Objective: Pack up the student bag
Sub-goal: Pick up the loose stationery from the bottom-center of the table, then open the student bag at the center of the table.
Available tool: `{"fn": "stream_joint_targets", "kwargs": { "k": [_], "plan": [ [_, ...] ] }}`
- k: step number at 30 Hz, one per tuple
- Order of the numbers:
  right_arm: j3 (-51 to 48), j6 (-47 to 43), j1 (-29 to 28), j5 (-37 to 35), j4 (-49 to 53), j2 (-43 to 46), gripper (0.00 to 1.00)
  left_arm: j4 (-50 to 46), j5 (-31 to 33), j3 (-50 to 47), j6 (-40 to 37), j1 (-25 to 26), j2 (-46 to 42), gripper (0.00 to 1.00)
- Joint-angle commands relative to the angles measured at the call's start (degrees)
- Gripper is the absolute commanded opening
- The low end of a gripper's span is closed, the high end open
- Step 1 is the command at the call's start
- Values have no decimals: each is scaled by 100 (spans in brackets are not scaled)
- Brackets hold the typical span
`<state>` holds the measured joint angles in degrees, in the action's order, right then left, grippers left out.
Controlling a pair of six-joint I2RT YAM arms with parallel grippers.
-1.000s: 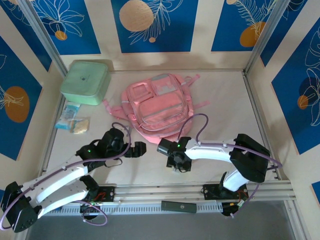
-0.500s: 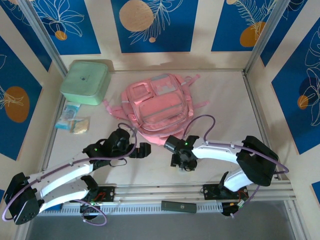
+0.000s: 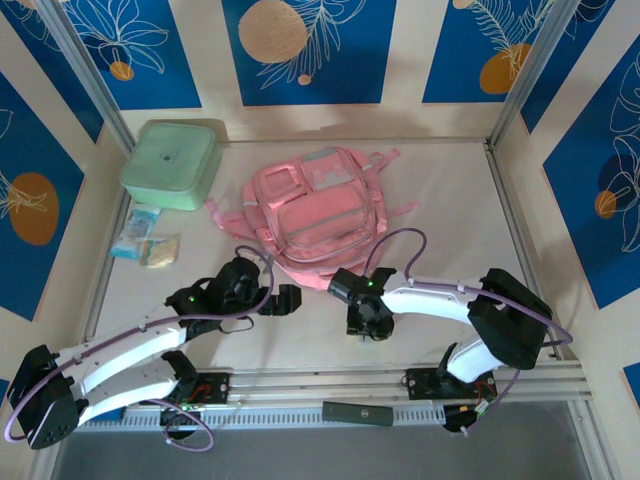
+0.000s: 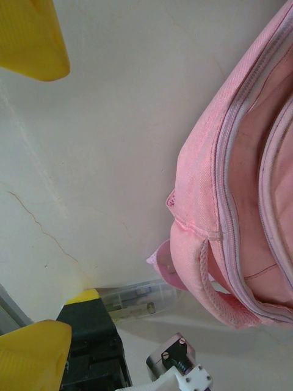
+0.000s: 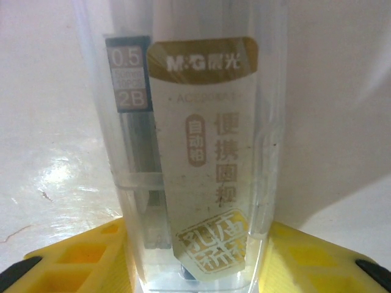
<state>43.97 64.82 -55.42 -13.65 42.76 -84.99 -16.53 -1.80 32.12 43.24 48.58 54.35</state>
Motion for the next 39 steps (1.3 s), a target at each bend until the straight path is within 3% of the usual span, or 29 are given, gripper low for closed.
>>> {"fn": "stream_joint_targets", "kwargs": {
  "k": [1,9,19,27,33,39],
  "plan": [
    [-136,-136,83,59,-347,198,43,118,57,53,17,47,18,100],
    [-355,-383,346,150,-409,629,40,117,107,305,-160,47,290,99],
    [-750,-729,951,355,-256,1614,41,-446,617,1496,-1398,-133,1346,99],
    [-856,-1087,1492,627,-168,2032,41,-265,537,1799,-1541,-236,1867,99],
    [-775,-1365,1964,1166,-328,2002,41,-335,937,2576,-3182,-425,2293,99],
    [-411,-1692,2256,1114,21,2032,41,-342,479,3472,-4893,-577,3382,99]
  ]
}}
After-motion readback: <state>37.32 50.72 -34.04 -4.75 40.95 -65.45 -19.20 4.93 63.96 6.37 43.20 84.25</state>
